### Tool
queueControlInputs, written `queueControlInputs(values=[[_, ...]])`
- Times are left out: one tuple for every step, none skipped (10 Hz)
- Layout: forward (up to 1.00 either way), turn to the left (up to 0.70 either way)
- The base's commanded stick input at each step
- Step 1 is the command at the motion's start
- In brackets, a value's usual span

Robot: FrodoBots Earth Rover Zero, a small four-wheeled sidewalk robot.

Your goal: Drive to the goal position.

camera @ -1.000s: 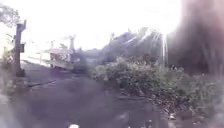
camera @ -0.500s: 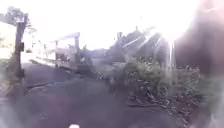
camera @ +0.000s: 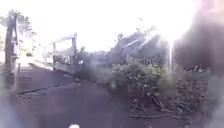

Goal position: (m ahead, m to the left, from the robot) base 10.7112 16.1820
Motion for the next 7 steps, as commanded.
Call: queueControlInputs(values=[[0.50, 0.50], [0.50, 0.50], [0.50, 0.50], [0.50, 0.50], [0.50, 0.50], [0.50, 0.50], [0.50, 0.50]])
